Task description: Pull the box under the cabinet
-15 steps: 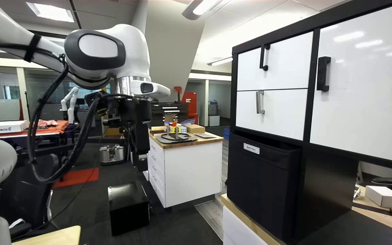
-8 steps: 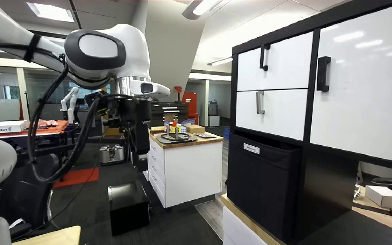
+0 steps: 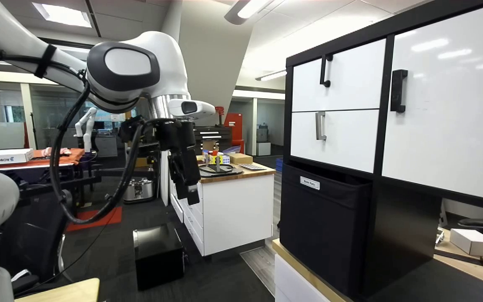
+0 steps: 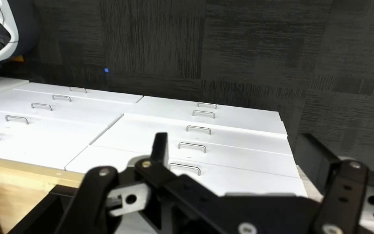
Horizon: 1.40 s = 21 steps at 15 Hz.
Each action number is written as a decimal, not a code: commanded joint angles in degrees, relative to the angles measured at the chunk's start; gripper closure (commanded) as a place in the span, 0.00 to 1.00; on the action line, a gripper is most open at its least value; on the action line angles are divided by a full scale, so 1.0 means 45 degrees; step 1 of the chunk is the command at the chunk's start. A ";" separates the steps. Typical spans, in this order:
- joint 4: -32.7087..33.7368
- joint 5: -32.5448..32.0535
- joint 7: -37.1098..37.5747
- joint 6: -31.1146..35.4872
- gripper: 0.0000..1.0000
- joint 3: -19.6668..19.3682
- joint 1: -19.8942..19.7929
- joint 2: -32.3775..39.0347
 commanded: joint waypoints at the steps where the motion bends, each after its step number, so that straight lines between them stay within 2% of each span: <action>1: 0.0603 -0.0213 -0.0297 0.1190 0.00 -0.0089 0.0187 0.1317; 8: 0.2234 -0.0910 -0.1236 0.2745 0.00 -0.0060 0.0195 0.3995; 13: 0.3820 -0.1912 -0.2643 0.4084 0.00 -0.0114 0.0415 0.5773; 21: 0.6140 -0.2417 -0.4943 0.6673 0.00 -0.0280 0.0626 0.8737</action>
